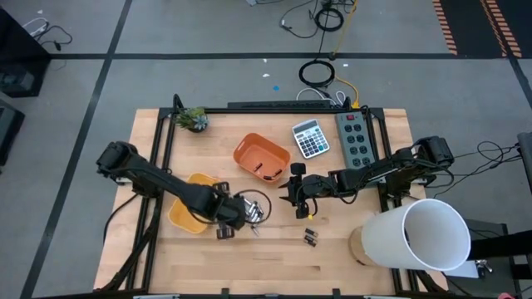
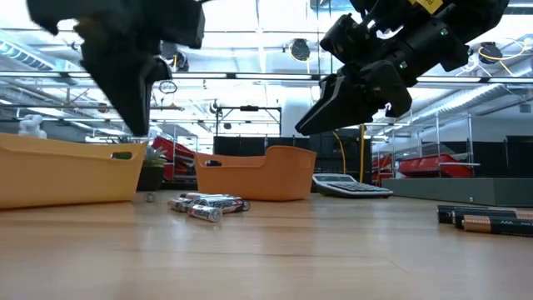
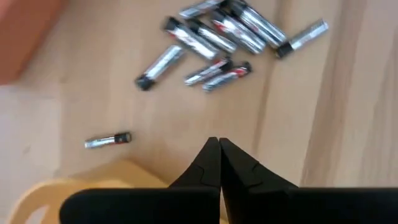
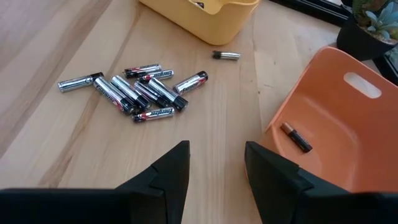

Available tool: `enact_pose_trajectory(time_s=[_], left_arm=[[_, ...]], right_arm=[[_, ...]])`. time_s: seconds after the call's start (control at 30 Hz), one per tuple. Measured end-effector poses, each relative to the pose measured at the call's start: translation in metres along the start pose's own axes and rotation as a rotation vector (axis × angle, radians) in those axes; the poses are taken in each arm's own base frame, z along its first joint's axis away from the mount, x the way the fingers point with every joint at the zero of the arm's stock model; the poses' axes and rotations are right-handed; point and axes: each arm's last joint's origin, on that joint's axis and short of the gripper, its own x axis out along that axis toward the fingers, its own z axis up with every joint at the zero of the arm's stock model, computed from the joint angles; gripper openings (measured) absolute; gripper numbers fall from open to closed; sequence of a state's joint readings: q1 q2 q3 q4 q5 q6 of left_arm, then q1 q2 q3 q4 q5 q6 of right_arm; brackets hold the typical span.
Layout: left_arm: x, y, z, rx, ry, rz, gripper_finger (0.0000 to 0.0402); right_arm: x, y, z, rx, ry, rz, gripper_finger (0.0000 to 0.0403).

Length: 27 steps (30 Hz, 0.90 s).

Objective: Sort batteries
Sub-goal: Put the silver battery into the yellow bin

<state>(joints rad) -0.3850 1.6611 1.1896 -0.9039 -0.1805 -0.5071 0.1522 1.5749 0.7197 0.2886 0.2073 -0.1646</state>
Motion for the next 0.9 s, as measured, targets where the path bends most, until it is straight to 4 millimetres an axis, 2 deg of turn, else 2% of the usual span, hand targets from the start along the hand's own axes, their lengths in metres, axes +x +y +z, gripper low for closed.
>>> enact_pose_trajectory(time_s=[0.13, 0.3, 0.43, 0.7, 0.9], left_arm=[[-0.007, 0.012, 0.0, -0.054, -0.022, 0.078, 0.0019], [-0.002, 0.023, 0.004, -0.043, -0.027, 0.176, 0.008], [0.006, 0.049, 0.008, -0.115, 0.057, 0.239, 0.0116], [0.016, 0.092, 0.023, -0.181, 0.094, 0.17, 0.0124], [0.034, 0.102, 0.025, -0.132, 0.192, 0.107, 0.0125]], right_arm=[[0.0, 0.0, 0.001, 0.001, -0.006, -0.001, 0.0146], [0.0, 0.0, 0.001, 0.003, -0.012, -0.002, 0.0146], [0.0, 0.0, 0.002, 0.005, -0.023, 0.001, 0.0146], [0.0, 0.0, 0.001, 0.0, -0.015, 0.002, 0.0146], [0.0, 0.0, -0.001, -0.006, 0.005, 0.005, 0.0146]])
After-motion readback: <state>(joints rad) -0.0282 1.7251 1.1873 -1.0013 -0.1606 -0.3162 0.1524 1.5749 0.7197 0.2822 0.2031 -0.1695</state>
